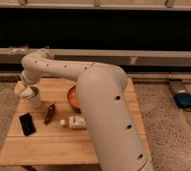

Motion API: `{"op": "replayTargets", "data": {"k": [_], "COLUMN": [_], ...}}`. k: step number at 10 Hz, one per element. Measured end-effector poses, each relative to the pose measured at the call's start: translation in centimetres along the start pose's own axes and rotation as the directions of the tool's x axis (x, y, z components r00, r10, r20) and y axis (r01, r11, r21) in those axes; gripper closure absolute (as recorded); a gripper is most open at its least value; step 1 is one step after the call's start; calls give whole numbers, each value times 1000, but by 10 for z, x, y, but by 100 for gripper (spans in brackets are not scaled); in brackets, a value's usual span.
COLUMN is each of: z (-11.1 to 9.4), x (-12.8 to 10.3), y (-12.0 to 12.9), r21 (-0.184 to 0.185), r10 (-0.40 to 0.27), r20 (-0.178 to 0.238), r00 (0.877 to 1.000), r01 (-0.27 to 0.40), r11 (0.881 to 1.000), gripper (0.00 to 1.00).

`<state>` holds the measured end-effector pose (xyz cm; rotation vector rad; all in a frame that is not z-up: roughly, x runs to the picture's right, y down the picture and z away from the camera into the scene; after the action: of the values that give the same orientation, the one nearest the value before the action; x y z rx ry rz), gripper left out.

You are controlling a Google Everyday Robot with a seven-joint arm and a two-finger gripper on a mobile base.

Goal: Place the white sponge in the ceramic cup

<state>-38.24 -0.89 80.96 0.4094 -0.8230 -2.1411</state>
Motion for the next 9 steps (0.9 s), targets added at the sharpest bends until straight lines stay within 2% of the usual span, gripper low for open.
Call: {"op": "replayTargets", "data": {"k": [5, 9], "z": [9, 17], "x": [-9, -11], "y": [-5, 3], "r21": [-55, -97], "r10": [-27, -26], "r20": [25, 47], "r00": [999, 999], "r01": [28, 31], "r11": [998, 995], "gripper": [20, 20]}}
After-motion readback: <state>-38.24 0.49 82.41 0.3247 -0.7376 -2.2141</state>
